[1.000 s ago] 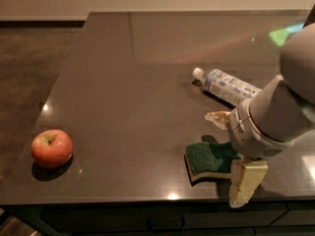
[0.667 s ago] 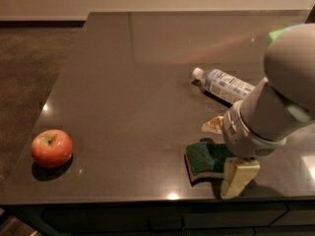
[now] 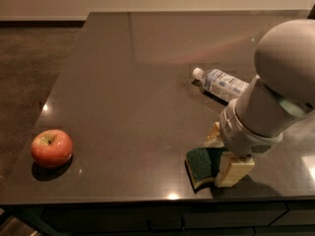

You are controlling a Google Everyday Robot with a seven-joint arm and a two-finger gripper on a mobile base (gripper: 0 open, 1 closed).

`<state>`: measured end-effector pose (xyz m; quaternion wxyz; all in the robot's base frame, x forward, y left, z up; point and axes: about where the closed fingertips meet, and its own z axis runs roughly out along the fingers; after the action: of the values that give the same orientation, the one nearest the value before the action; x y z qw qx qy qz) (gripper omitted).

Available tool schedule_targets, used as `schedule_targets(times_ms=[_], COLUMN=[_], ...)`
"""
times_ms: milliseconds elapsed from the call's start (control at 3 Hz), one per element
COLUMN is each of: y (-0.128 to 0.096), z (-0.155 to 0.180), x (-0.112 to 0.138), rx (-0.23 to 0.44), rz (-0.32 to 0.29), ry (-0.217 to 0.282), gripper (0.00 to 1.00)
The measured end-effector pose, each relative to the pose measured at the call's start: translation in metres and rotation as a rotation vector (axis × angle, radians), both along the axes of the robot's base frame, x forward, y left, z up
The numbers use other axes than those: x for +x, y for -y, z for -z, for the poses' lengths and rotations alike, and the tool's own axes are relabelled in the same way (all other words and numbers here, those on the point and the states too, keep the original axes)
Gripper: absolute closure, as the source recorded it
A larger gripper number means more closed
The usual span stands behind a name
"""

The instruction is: Move sponge near apple

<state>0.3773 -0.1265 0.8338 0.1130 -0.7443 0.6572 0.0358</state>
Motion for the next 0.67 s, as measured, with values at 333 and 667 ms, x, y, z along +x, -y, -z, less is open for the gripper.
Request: schedule_targets(times_ms=[333, 667], y=[0.0, -0.022], z=[-0.001, -0.03], x=[0.0, 0.002], rx=[0.0, 0.021], rz=[0.0, -0.026], ry=[0.0, -0.006], gripper=[0.88, 1.0])
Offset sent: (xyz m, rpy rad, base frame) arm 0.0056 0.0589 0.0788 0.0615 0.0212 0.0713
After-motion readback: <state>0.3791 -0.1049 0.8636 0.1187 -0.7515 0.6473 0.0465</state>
